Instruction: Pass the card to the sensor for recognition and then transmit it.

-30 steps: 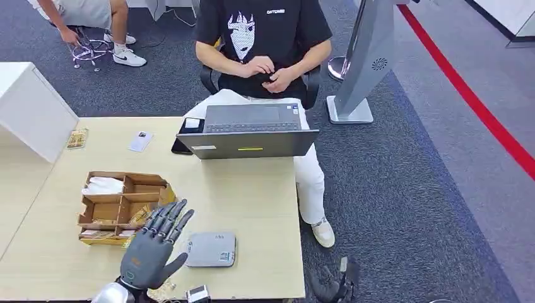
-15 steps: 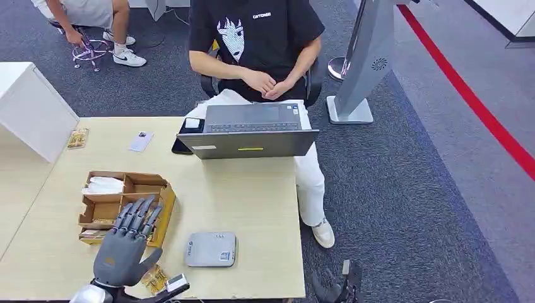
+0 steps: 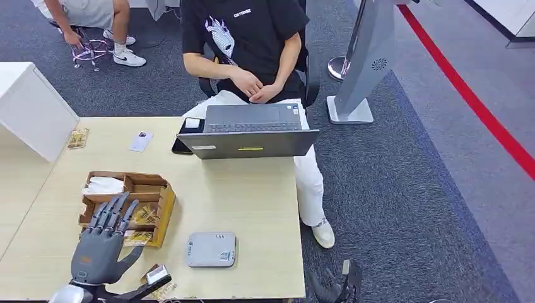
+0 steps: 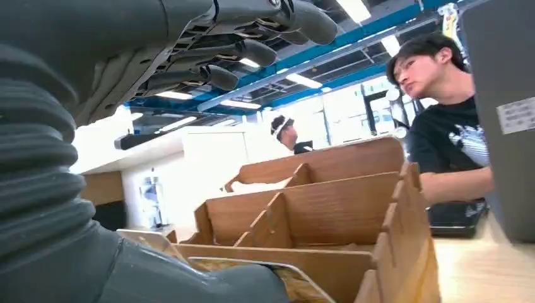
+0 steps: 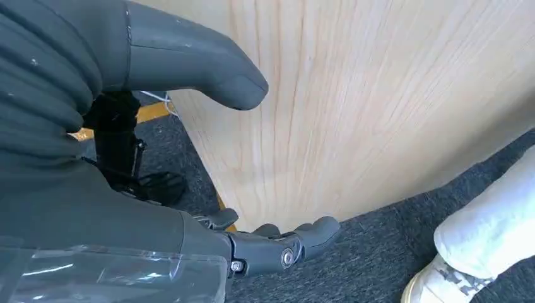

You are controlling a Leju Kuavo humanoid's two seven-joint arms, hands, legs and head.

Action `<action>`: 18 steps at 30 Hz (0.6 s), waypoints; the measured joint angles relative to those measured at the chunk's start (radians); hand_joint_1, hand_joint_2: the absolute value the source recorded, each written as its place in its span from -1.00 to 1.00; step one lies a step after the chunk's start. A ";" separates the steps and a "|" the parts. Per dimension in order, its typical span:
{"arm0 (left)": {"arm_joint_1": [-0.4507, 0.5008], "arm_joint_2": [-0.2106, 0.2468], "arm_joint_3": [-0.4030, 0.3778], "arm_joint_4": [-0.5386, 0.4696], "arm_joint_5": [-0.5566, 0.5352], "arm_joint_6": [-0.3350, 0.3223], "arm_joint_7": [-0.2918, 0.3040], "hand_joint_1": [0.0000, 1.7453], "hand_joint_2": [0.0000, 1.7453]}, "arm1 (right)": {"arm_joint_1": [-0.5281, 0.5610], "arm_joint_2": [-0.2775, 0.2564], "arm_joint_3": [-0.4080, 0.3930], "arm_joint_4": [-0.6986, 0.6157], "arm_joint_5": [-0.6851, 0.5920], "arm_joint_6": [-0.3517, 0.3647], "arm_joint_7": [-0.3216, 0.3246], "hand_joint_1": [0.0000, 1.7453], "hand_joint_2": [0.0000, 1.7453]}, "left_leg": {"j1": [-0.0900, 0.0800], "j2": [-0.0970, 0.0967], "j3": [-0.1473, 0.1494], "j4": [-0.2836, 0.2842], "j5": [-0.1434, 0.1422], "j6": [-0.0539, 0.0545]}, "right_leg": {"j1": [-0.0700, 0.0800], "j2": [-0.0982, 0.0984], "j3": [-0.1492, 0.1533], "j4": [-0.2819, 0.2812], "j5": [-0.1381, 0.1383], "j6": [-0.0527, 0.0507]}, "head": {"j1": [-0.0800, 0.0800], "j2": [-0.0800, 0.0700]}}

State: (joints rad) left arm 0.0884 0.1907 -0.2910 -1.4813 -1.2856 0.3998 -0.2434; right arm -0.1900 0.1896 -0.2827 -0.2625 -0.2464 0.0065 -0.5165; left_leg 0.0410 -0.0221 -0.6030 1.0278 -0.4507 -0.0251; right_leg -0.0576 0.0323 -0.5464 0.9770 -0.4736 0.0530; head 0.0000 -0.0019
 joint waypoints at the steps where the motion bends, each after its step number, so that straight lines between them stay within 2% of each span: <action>1: 0.000 0.000 0.008 0.006 -0.002 0.001 -0.002 -1.00 1.00 | 0.000 0.000 0.000 0.000 0.000 0.005 0.002 -1.00 1.00 | 0.000 0.000 0.000 0.000 0.000 0.000 | 0.000 0.000 0.000 0.000 0.000 0.000 | 0.000 0.000; 15: -0.012 -0.003 0.045 0.087 -0.024 0.002 -0.013 -1.00 1.00 | -0.001 0.000 -0.002 0.000 0.006 0.014 0.012 -1.00 1.00 | 0.000 0.000 0.000 0.000 0.000 0.000 | 0.000 0.000 0.000 0.000 0.000 0.000 | 0.000 0.000; 16: -0.014 -0.003 0.045 0.093 -0.025 0.002 -0.013 -0.70 1.00 | -0.001 0.000 -0.003 0.000 0.008 0.015 0.013 -1.00 1.00 | 0.000 0.000 0.000 0.000 0.000 0.000 | 0.000 0.000 0.000 0.000 0.000 0.000 | 0.000 0.000; 17: -0.015 -0.004 0.046 0.100 -0.027 0.003 -0.013 -0.70 1.00 | -0.001 0.000 -0.003 0.000 0.012 0.018 0.013 -1.00 1.00 | 0.000 0.000 0.000 0.000 0.000 0.000 | 0.000 0.000 0.000 0.000 0.000 0.000 | 0.000 0.000; 18: -0.016 -0.005 0.047 0.106 -0.028 0.003 -0.013 1.00 1.00 | -0.001 0.000 -0.006 0.000 0.013 0.023 0.014 -1.00 1.00 | 0.000 0.000 0.000 0.000 0.000 0.000 | 0.000 0.000 0.000 0.000 0.000 0.000 | 0.000 0.000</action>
State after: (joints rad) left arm 0.0728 0.1858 -0.2438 -1.3753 -1.3134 0.4032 -0.2567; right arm -0.1913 0.1900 -0.2884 -0.2625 -0.2331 0.0293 -0.5024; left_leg 0.0410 -0.0221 -0.6029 1.0278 -0.4506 -0.0252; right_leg -0.0576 0.0324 -0.5465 0.9770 -0.4736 0.0530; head -0.0004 -0.0019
